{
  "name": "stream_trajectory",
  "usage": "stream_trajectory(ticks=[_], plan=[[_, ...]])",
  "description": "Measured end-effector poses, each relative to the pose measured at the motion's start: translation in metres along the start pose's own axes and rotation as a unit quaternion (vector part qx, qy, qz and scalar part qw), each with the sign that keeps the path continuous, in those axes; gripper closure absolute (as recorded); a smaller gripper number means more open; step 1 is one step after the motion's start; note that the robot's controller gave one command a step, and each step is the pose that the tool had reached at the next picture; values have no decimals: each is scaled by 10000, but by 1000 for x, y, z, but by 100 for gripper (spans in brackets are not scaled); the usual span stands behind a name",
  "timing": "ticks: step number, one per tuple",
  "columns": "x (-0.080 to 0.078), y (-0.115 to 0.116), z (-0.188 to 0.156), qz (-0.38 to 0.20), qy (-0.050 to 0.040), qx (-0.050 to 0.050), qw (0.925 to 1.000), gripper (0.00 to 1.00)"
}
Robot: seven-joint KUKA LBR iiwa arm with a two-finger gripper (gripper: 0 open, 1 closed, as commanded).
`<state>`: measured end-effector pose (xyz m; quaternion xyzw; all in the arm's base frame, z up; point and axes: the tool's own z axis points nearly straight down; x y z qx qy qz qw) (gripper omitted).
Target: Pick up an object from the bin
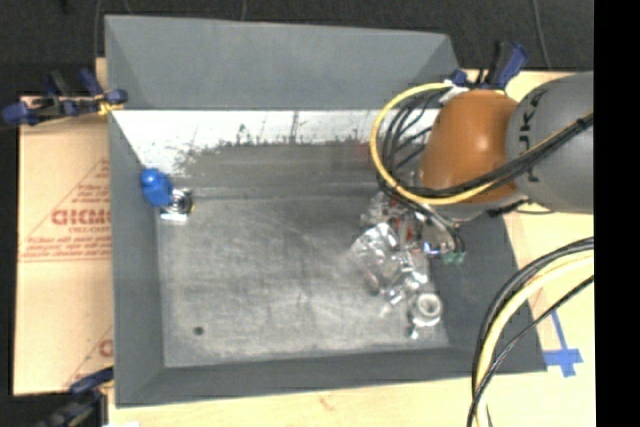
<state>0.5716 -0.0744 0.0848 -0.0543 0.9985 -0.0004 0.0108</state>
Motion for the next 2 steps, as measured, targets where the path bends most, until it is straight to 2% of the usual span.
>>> stream_trajectory(ticks=[1,2], plan=[[0,-1,0,20,-7,-9,10000,100],[35,-9,-144,9,67,12,10000,100]])
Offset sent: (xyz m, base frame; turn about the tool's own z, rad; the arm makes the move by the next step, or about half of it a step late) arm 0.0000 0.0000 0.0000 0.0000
